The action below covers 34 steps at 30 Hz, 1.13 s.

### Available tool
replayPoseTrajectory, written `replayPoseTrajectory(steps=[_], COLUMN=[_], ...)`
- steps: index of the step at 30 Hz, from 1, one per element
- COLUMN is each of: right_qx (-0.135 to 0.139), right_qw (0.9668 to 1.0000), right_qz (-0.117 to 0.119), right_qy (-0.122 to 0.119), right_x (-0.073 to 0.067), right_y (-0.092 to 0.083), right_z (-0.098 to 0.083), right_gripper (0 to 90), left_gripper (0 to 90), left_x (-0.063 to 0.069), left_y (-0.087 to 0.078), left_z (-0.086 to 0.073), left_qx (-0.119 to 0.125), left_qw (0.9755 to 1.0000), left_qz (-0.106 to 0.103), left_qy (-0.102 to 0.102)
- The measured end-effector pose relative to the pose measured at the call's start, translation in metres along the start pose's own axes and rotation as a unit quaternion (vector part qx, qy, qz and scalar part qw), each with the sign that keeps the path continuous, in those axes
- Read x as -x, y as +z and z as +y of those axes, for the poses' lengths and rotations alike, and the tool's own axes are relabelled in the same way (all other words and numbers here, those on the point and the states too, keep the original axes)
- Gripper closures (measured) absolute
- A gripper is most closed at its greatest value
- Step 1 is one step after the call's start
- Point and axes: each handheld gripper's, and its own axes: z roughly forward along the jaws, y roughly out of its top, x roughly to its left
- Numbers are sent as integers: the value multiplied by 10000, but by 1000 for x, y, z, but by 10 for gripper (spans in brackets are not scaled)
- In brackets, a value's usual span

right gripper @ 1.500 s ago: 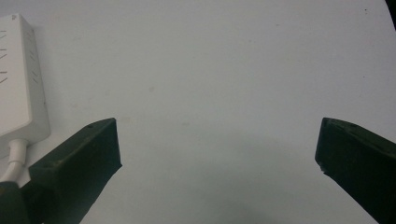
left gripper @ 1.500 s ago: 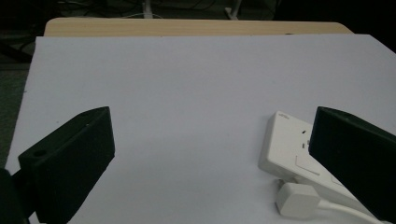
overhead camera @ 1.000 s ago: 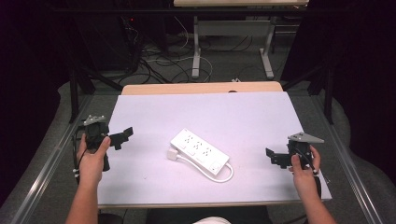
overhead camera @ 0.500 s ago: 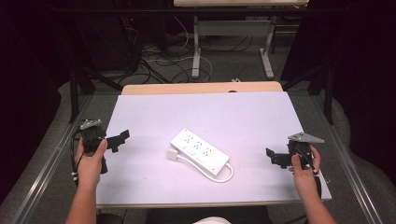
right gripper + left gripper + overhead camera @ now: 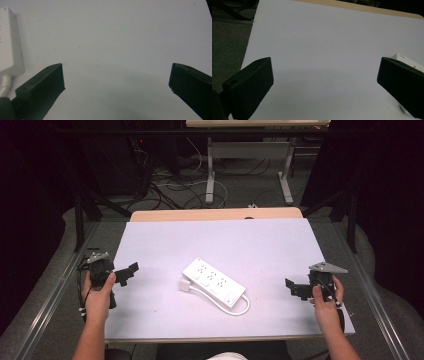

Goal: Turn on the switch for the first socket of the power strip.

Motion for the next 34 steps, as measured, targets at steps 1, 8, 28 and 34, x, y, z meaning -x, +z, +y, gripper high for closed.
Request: replayPoseTrajectory(steps=[1,8,28,34], right_qx=[2,34,-1,-6], right_qw=[10000,10000,10000,10000], right_qz=[0,-36,-27,-46], right_qy=[-1,2,-12,5], right_x=[0,1,2,2], right_y=[0,0,2,3], right_z=[0,0,-1,-1], right_gripper=[0,0,0,0], left_gripper=[5,5,5,6], left_x=[-1,-5,-7,-7], left_y=[1,3,8,8], left_z=[-1,-5,-10,-10], left_qx=[1,-45,-213,-185], left_qw=[10000,10000,9997,9997], left_qz=[12,38,137,154], left_qy=[4,-13,72,75])
